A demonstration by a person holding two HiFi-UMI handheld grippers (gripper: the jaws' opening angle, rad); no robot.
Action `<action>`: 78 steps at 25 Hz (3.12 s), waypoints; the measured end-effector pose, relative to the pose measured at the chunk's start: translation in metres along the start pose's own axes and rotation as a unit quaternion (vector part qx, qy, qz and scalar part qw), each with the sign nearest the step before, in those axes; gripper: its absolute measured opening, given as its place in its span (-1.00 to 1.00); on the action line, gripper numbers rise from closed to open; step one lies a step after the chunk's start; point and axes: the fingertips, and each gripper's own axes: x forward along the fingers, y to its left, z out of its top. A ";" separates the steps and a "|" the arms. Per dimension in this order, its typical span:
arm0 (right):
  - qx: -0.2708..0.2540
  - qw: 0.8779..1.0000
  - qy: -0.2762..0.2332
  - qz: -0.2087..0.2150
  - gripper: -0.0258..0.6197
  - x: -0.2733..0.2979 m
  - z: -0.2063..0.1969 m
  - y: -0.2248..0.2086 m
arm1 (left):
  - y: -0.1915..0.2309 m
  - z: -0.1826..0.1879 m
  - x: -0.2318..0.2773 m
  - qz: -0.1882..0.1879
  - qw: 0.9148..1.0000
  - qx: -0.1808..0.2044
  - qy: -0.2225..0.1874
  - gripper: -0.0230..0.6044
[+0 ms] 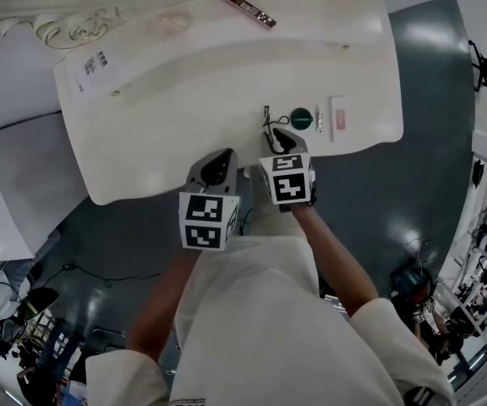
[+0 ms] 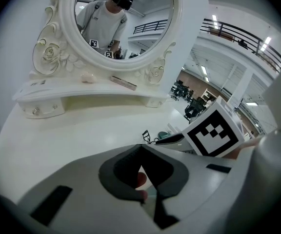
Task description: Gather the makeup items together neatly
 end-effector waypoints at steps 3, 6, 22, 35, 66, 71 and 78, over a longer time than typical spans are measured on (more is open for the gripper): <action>-0.010 1.000 -0.003 0.012 -0.67 -0.009 0.004 0.006 | -0.004 0.004 -0.003 0.002 1.000 0.001 -0.003 -0.94; -0.017 1.000 -0.012 0.013 -0.67 -0.014 0.011 0.003 | -0.006 0.013 -0.004 0.006 1.000 0.003 -0.010 -0.94; -0.024 0.996 -0.073 0.044 -0.68 -0.056 0.058 0.018 | -0.021 0.043 -0.034 0.018 0.999 0.003 -0.047 -0.94; -0.057 0.983 -0.154 0.088 -0.70 -0.106 0.108 0.059 | -0.017 0.075 -0.072 0.017 0.995 -0.034 -0.097 -0.94; -0.081 0.913 -0.375 0.141 -0.75 -0.277 0.208 0.108 | -0.066 0.185 -0.193 -0.001 0.964 0.052 -0.260 -0.94; -0.079 0.908 -0.386 0.139 -0.76 -0.285 0.203 0.109 | -0.068 0.185 -0.195 0.007 0.962 0.059 -0.266 -0.94; -0.078 0.902 -0.401 0.142 -0.76 -0.296 0.202 0.108 | -0.075 0.187 -0.195 0.007 0.961 0.064 -0.269 -0.94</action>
